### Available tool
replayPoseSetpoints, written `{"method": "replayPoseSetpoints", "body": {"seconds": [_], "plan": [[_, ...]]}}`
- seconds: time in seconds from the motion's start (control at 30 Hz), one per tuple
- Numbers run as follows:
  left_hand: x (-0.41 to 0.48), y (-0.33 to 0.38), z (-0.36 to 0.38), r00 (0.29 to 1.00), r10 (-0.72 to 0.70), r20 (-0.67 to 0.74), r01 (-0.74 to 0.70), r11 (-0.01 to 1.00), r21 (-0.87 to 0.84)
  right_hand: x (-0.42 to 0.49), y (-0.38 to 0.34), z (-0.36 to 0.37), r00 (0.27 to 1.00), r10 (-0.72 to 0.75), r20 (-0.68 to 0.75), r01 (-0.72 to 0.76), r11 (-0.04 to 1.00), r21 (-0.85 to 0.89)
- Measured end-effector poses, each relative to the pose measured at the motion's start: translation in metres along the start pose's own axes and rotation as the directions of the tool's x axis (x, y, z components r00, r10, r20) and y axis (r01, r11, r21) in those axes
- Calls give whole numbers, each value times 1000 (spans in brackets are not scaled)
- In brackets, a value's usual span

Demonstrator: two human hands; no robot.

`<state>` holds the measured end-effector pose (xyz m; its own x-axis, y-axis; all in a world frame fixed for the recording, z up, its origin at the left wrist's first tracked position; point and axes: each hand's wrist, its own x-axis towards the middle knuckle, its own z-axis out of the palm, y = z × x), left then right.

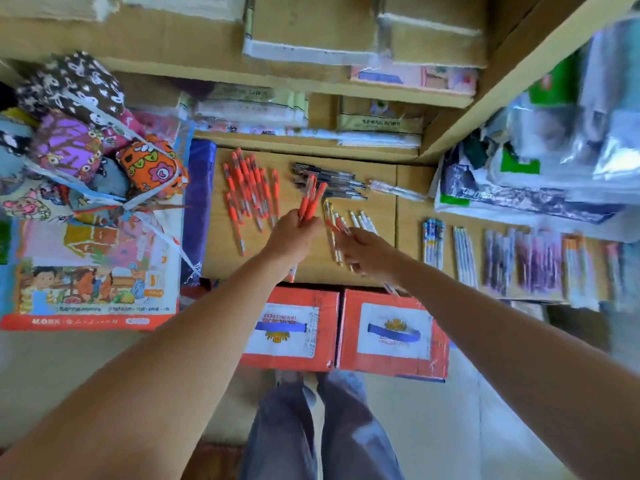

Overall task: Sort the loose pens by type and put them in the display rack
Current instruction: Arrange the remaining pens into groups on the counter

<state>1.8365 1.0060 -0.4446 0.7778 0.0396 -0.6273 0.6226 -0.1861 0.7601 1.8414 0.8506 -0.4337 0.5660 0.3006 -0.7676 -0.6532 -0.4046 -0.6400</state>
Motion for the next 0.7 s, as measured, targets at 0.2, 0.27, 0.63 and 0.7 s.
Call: {"method": "replayPoseSetpoints", "body": {"seconds": [0.2,0.27,0.63,0.7], "plan": [[-45,44,53,983,14,183,-43,987,153,-82,27,-48,962,51,-269,17,970,244],[-58,64,81,971,17,240,-69,975,209,-109,35,-68,935,45,-352,56,961,270],[-130,149,303,888,58,456,-259,882,393,-265,125,-244,833,19,-553,148,955,255],[-145,158,350,880,92,465,-305,860,408,-294,149,-278,833,33,-552,189,921,340]]}}
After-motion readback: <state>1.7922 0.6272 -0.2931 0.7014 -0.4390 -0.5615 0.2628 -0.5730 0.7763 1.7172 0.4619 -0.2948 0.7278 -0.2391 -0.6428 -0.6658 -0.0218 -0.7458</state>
